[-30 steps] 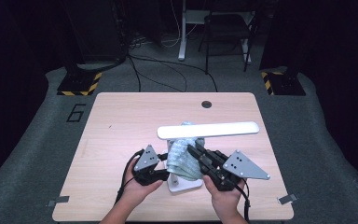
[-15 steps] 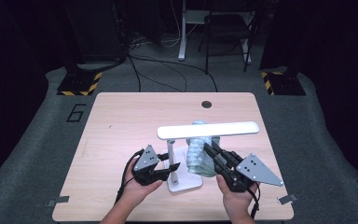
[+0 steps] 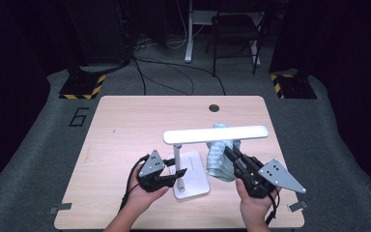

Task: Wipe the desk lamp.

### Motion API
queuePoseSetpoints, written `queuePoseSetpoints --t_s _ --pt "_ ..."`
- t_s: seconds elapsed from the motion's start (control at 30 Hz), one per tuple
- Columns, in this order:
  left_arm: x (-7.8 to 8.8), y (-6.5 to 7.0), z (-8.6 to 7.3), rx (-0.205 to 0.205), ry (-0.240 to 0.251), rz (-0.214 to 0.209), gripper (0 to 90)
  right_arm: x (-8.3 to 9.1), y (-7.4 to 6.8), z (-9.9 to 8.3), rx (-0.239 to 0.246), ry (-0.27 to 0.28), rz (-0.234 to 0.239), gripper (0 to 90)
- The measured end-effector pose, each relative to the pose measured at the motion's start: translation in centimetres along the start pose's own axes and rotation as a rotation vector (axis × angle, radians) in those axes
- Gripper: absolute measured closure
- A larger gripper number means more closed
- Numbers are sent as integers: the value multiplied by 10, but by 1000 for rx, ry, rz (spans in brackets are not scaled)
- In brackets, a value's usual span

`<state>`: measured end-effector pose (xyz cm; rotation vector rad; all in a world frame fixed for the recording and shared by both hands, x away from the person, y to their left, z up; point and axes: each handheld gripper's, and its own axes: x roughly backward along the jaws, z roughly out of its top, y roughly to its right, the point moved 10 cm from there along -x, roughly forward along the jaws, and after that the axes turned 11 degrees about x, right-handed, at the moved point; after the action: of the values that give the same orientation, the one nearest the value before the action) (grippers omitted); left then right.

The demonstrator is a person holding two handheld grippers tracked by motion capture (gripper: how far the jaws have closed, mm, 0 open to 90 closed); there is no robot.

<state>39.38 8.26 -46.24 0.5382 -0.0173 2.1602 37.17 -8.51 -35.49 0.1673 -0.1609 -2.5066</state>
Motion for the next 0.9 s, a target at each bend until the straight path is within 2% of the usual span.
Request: queuePoseSetpoints --t_s 0.27,0.3,0.4,0.5,0.63,0.8,0.9 --pt "0 0 0 14 6 0 535 -14 -21 6 -7 21 46 833" --pt "0 -1 1 1 11 6 534 -17 -25 7 -3 22 57 833" --pt "0 -2 1 2 15 7 534 -22 -35 11 12 25 77 833" --pt "1 -2 1 3 16 7 534 -24 -37 11 39 23 72 833" --pt "0 -1 0 -2 9 2 534 -18 -29 8 44 21 51 833" --pt "1 0 0 0 -1 -1 534 -4 -5 2 71 3 -27 833" --pt "1 0 0 0 -2 -1 534 5 13 -2 69 -5 -78 833"
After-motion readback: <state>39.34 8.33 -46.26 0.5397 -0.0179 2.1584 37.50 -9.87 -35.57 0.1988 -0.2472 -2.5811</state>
